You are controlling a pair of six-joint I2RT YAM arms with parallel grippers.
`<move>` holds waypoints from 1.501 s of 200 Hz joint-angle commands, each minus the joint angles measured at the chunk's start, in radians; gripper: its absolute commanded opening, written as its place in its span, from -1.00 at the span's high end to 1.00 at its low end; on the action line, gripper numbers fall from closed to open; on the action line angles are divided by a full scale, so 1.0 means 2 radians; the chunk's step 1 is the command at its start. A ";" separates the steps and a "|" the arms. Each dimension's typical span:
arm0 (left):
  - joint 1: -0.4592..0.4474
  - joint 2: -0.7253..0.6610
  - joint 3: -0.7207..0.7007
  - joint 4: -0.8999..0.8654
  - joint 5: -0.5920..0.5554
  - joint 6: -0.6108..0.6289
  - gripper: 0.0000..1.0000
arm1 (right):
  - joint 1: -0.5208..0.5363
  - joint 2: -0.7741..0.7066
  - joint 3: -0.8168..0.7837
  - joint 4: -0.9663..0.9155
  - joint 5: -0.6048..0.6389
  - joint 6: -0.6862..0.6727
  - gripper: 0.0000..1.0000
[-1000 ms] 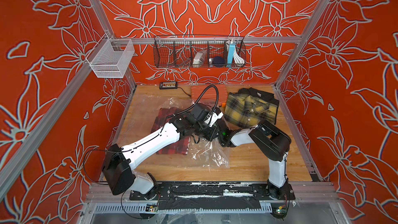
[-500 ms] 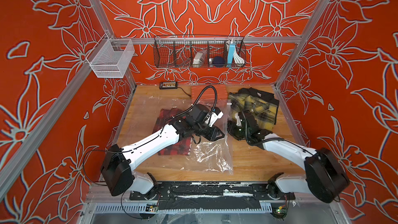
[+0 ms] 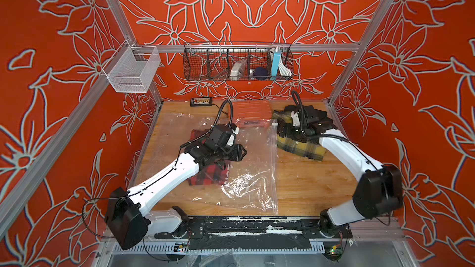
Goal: Place the folded shirt into the vacuum bag
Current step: Adjust the vacuum bag at the center of the board.
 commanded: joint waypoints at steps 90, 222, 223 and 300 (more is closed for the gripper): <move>-0.026 0.123 -0.062 0.102 0.041 -0.109 -0.07 | -0.006 0.186 0.154 0.025 -0.134 -0.058 -0.38; 0.037 0.136 -0.121 0.038 -0.059 -0.154 -0.11 | -0.012 -0.020 -0.045 0.131 -0.078 0.011 1.00; 0.037 0.136 -0.121 0.038 -0.059 -0.154 -0.11 | -0.012 -0.022 -0.047 0.132 -0.077 0.012 1.00; 0.114 0.170 -0.058 0.029 -0.091 -0.128 -0.12 | -0.020 -0.184 -0.206 0.121 -0.021 0.087 1.00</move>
